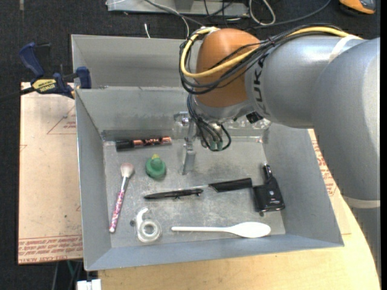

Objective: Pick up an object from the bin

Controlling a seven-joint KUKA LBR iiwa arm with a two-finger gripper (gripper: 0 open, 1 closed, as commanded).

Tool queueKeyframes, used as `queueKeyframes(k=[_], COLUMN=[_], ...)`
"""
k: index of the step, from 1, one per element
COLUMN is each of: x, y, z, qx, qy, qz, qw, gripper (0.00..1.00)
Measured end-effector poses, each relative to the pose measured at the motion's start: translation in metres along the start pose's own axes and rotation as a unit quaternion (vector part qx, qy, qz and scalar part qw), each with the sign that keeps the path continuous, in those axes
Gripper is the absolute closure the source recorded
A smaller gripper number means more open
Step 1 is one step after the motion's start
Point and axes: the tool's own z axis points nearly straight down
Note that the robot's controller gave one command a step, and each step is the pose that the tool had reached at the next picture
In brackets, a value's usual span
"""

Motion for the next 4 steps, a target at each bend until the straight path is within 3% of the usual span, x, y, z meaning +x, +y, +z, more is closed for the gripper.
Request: queueKeyframes(k=[1, 2, 3, 4], x=[-0.001, 0.022, 0.0, 0.022], y=[-0.001, 0.05, 0.065, 0.051], z=[-0.005, 0.07, 0.006, 0.068], qx=[0.0, -0.001, 0.002, 0.0], qy=[-0.0033, -0.0019, -0.0138, -0.0005], qz=[0.001, -0.007, -0.28, -0.032], qw=[1.0, 1.0, 0.9598, 0.9995], gripper=[0.0, 0.0, 0.0, 0.0])
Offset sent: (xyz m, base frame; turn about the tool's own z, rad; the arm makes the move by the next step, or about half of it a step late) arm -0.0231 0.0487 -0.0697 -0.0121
